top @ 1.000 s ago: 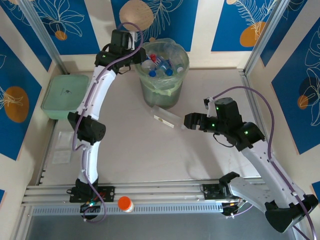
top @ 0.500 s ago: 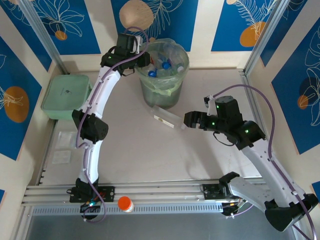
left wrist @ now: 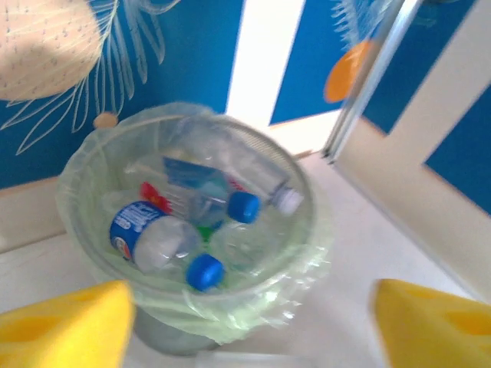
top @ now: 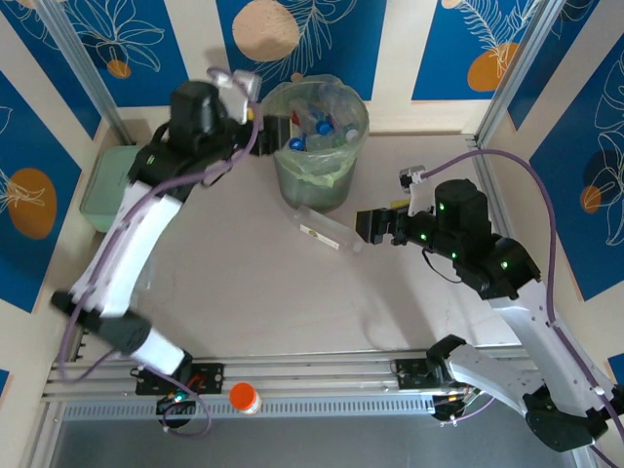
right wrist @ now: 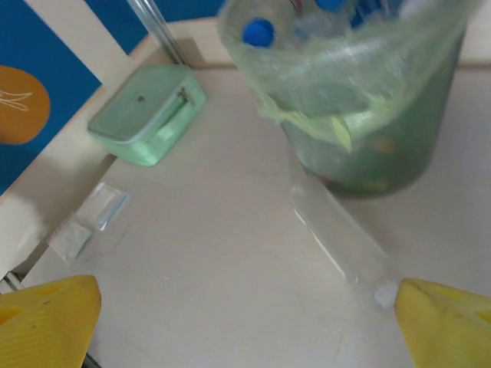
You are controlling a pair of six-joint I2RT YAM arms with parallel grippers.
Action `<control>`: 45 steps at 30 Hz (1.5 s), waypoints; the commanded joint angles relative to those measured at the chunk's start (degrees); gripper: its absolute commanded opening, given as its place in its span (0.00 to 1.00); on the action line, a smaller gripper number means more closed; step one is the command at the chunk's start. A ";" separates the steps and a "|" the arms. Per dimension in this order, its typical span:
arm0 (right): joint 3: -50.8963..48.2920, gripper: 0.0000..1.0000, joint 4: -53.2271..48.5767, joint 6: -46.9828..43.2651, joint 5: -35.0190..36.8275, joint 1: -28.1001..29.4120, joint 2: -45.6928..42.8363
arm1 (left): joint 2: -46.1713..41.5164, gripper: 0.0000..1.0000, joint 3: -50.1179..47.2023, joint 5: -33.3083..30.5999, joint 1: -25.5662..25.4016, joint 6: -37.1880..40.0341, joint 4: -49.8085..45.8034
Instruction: Put the plastic bottles in the bin
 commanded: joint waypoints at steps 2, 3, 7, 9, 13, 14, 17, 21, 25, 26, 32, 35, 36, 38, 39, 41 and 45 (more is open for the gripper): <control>-4.76 0.99 12.91 -9.35 3.46 0.64 -5.52 | -12.55 0.99 -13.63 -1.54 -0.06 3.48 9.28; -6.51 0.99 15.84 -11.48 3.81 0.65 -6.96 | -16.04 0.99 -17.58 -2.88 -0.05 4.85 11.03; -17.63 0.99 29.85 -20.07 10.49 0.38 -11.88 | -30.25 0.99 -35.70 -20.47 0.04 6.59 20.73; -22.59 0.99 35.29 -23.97 12.63 0.23 -12.89 | -36.95 0.99 -44.45 -24.87 0.03 9.63 27.45; -29.93 0.99 43.43 -22.50 16.56 -2.95 -13.21 | -46.76 0.99 -60.43 -30.22 0.03 14.73 43.30; -30.83 0.99 43.66 -20.83 15.44 -4.48 -13.00 | -48.09 0.99 -63.76 -35.98 0.04 12.81 47.31; -30.50 0.99 38.60 -12.77 13.48 -9.46 -9.80 | -47.63 0.99 -66.96 -54.28 0.10 7.51 45.99; -26.61 0.99 27.75 9.59 5.69 -18.97 -4.90 | -41.96 0.99 -63.79 -54.53 1.51 -2.54 26.49; -27.40 0.99 29.88 0.09 -9.61 -20.14 -1.04 | -39.55 0.99 -61.65 -43.48 3.08 -16.39 12.70; -26.30 0.99 29.22 -4.21 -7.99 -17.84 1.55 | -39.66 0.99 -62.08 -40.00 3.59 -19.39 11.22; -16.70 1.00 23.85 -18.86 -10.82 -9.29 20.31 | -40.99 0.99 -64.49 -22.98 8.18 -29.74 8.81; -13.64 0.99 23.17 -25.90 -8.06 -7.17 27.65 | -38.93 0.99 -63.38 -13.86 9.25 -31.05 8.19; -13.80 0.99 24.32 -26.84 -9.92 -7.39 29.13 | -38.58 0.99 -63.41 -10.45 9.41 -30.69 8.90; -14.80 0.99 26.90 -27.48 -12.28 -7.67 31.36 | -38.59 0.99 -63.36 -7.10 9.42 -30.47 9.08; -14.77 0.99 27.31 -27.02 -14.53 -8.07 32.96 | -38.95 0.99 -63.36 -6.44 9.52 -30.44 9.01; -13.96 0.99 26.76 -26.71 -15.72 -7.96 36.23 | -39.98 0.99 -63.54 -5.34 9.44 -29.58 9.67; -11.45 1.00 25.20 -25.77 -13.53 -7.00 42.79 | -41.49 0.99 -63.11 -1.97 9.49 -27.34 11.48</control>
